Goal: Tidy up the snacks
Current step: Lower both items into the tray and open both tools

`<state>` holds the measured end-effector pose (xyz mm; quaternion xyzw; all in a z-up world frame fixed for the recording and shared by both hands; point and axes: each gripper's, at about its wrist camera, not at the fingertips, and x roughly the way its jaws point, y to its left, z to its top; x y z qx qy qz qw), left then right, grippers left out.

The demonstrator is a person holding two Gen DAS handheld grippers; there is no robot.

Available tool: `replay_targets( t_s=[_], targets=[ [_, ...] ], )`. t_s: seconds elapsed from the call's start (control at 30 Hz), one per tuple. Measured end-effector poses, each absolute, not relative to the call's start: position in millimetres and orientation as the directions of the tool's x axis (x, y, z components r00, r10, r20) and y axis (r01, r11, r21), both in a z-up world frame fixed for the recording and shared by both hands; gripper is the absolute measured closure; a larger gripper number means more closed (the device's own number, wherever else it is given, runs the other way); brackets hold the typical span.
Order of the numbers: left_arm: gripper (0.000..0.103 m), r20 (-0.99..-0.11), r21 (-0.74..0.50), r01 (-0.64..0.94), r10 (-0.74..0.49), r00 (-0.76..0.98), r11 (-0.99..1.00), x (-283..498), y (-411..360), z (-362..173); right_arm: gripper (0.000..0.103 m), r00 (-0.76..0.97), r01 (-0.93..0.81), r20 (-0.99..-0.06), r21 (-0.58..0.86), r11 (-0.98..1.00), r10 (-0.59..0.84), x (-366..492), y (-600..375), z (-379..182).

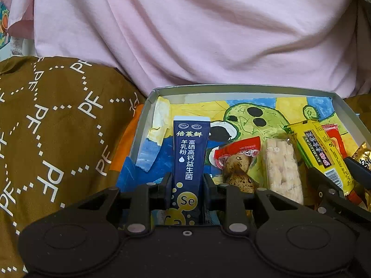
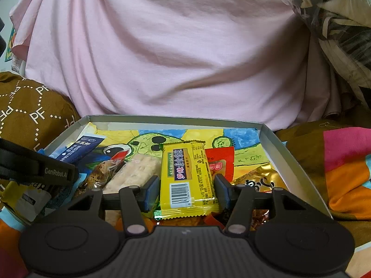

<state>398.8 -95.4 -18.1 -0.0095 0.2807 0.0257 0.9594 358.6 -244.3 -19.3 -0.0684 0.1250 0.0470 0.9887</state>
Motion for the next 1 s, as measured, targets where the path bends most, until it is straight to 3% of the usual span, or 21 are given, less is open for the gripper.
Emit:
replay_targets(
  t_s=[0.2, 0.37, 0.87, 0.93, 1.0],
  targets=[
    [0.068, -0.542, -0.028, -0.057, 0.033, 0.840, 0.998, 396.5, -91.6, -17.1, 0.040, 0.965, -0.105, -0.250, -0.114, 0.988, 0.074, 357.8, -245.7, -18.9],
    [0.060, -0.532, -0.025, -0.063, 0.040, 0.846, 0.998, 393.5, -89.2, -15.7, 0.025, 0.973, -0.102, -0.220, -0.119, 0.988, 0.074, 353.7, -245.2, -16.7],
    [0.013, -0.440, -0.075, -0.126, 0.080, 0.894, 0.989, 375.7, -74.7, 8.8, 0.008, 0.987, -0.084, -0.148, -0.113, 0.990, 0.067, 339.7, -248.7, -5.1],
    [0.003, -0.426, -0.074, -0.132, 0.088, 0.901, 0.988, 370.4, -73.8, 12.3, 0.005, 0.989, -0.081, -0.133, -0.112, 0.990, 0.066, 335.6, -250.0, -1.6],
    [0.001, -0.415, -0.074, -0.135, 0.093, 0.905, 0.988, 365.2, -72.2, 16.7, 0.002, 0.991, -0.080, -0.119, -0.111, 0.991, 0.067, 331.4, -251.3, 2.6]
  ],
)
